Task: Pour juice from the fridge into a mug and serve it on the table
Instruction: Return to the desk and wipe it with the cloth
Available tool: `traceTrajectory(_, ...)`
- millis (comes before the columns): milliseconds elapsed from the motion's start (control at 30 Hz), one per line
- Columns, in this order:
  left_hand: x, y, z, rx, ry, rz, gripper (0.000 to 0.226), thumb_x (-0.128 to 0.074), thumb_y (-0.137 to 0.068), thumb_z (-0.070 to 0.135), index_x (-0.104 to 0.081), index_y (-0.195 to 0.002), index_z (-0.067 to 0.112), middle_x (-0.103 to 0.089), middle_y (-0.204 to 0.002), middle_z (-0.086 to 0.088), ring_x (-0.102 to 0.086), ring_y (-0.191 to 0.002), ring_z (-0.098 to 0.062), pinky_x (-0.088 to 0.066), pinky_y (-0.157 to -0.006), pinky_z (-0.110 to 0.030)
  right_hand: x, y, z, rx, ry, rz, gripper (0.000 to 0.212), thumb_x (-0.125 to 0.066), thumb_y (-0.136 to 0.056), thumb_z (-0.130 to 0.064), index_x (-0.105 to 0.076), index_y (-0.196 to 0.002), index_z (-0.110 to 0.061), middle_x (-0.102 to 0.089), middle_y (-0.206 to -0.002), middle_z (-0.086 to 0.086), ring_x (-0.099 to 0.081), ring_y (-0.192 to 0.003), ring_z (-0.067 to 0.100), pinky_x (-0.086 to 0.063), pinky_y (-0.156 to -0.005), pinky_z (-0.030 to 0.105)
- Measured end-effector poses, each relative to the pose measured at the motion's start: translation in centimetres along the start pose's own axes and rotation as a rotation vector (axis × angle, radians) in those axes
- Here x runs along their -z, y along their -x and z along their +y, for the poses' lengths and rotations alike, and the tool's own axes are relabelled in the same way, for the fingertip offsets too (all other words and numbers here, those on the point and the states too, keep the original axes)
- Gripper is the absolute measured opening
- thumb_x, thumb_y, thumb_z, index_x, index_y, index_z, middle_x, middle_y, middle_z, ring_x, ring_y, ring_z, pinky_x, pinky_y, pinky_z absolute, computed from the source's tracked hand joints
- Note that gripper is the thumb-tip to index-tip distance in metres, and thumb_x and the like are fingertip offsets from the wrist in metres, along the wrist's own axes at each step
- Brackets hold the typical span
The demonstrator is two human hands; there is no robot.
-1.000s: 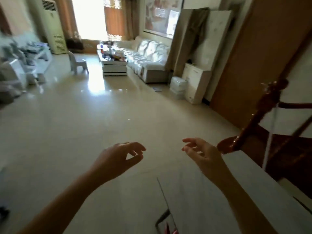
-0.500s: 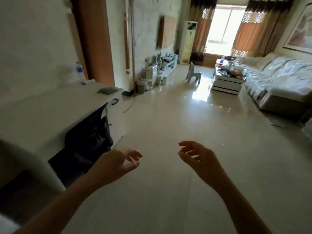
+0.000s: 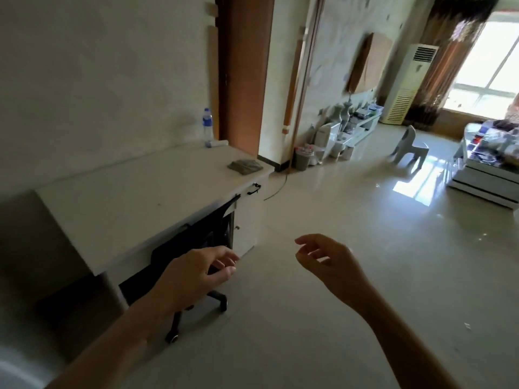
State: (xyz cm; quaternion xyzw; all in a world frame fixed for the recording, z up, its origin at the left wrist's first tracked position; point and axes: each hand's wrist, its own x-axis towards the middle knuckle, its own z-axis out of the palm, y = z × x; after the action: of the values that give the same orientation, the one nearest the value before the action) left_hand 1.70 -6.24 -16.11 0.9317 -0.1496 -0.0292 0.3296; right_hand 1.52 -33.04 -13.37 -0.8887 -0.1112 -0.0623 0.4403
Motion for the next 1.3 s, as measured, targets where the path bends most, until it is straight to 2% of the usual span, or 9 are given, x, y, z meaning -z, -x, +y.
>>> traceTrajectory(133, 0.2, -5.6, -2.5, 0.116, 0.031, 0.091, 0.035, -0.047, -0.078, 0.059, -0.06, -0.106, 0.043, -0.068, -0.097, 0.025, -0.062, -0.093, 0.01, -0.056, -0.082, -0.027, -0.9, -9.7, 3.1, 0.033, -0.018, -0.126, 0.021, -0.067, -0.083, -0.022, -0.063, -0.095, -0.038, -0.067, -0.079, -0.014, -0.062, -0.074, -0.002, -0.047, -0.06, 0.011)
traceTrajectory(367, 1.3, -15.4, -5.7, 0.339, 0.082, 0.25, 0.037, -0.046, -0.079, 0.055, -0.062, -0.108, 0.038, -0.067, -0.095, 0.026, -0.063, -0.091, 0.009, -0.055, -0.083, -0.025, -3.1, -27.1, 6.8, 0.159, 0.04, -0.386, 0.017, -0.063, -0.086, -0.02, -0.063, -0.101, -0.028, -0.064, -0.083, -0.013, -0.06, -0.076, -0.005, -0.046, -0.062, 0.006)
traceTrajectory(467, 1.5, -18.6, -7.7, 0.411, 0.098, 0.288, 0.026, -0.056, -0.089, 0.044, -0.062, -0.112, 0.035, -0.066, -0.097, 0.026, -0.063, -0.093, 0.008, -0.055, -0.084, -0.025, -5.0, -33.4, 7.5, 0.208, 0.045, -0.46, 0.016, -0.062, -0.087, -0.014, -0.062, -0.101, -0.023, -0.062, -0.08, -0.013, -0.058, -0.068, -0.011, -0.045, -0.06, 0.005)
traceTrajectory(567, 1.7, -21.4, -10.1, 0.473, 0.085, 0.317, 0.022, -0.058, -0.092, 0.036, -0.063, -0.113, 0.034, -0.064, -0.096, 0.027, -0.062, -0.092, 0.011, -0.051, -0.08, -0.012, -7.6, -39.1, 8.6, 0.241, 0.065, -0.524, 0.016, -0.062, -0.087, -0.018, -0.061, -0.1, -0.027, -0.063, -0.08, -0.014, -0.06, -0.07, -0.007, -0.049, -0.063, 0.011)
traceTrajectory(667, 2.2, -24.1, -13.1, 0.534, 0.091, 0.344, 0.019, -0.057, -0.09, 0.042, -0.063, -0.108, 0.038, -0.067, -0.096, 0.026, -0.062, -0.091, 0.011, -0.054, -0.082, -0.019, -10.7, -44.5, 10.1, 0.265, 0.091, -0.595, 0.017, -0.062, -0.086, -0.022, -0.059, -0.099, -0.032, -0.065, -0.085, -0.014, -0.063, -0.077, 0.003, -0.053, -0.072, 0.025)
traceTrajectory(867, 3.2, -31.5, -18.5, 0.619, 0.051, 0.324, 0.026, -0.052, -0.085, 0.051, -0.063, -0.105, 0.04, -0.069, -0.097, 0.023, -0.063, -0.092, 0.007, -0.052, -0.082, -0.026, -16.4, -55.0, 13.6, 0.175, 0.067, -0.614, 0.016, -0.063, -0.086, -0.018, -0.061, -0.101, -0.023, -0.065, -0.09, -0.005, -0.061, -0.075, 0.009, -0.05, -0.068, 0.026)
traceTrajectory(967, 3.4, -36.0, -20.7, 0.62, 0.04, 0.292, 0.019, -0.056, -0.09, 0.042, -0.063, -0.107, 0.038, -0.066, -0.098, 0.025, -0.061, -0.092, 0.007, -0.05, -0.08, -0.024, -18.2, -60.2, 16.2, 0.159, 0.11, -0.63, 0.018, -0.062, -0.086, -0.021, -0.059, -0.103, -0.024, -0.062, -0.09, -0.008, -0.059, -0.076, 0.009, -0.047, -0.064, 0.022)
traceTrajectory(1100, 3.3, -41.3, -22.9, 0.626, 0.062, 0.298, 0.019, -0.056, -0.091, 0.04, -0.063, -0.108, 0.037, -0.065, -0.1, 0.026, -0.06, -0.096, 0.007, -0.048, -0.082, -0.025, -20.5, -67.0, 19.9, 0.102, 0.154, -0.618, 0.027, -0.064, -0.085, -0.021, -0.059, -0.112, -0.018, -0.061, -0.099, -0.001, -0.06, -0.089, 0.019, -0.046, -0.077, 0.029)
traceTrajectory(1300, 2.0, -46.4, -26.1, 0.697, 0.109, 0.336, 0.02, -0.058, -0.089, 0.041, -0.062, -0.109, 0.038, -0.066, -0.102, 0.027, -0.06, -0.097, 0.009, -0.051, -0.081, -0.023, -24.3, -75.5, 26.7, 0.014, 0.321, -0.627, 0.052, -0.065, -0.082, -0.027, -0.048, -0.13, -0.018, -0.054, -0.13, 0.011, -0.057, -0.107, 0.03, -0.05, -0.09, 0.042)
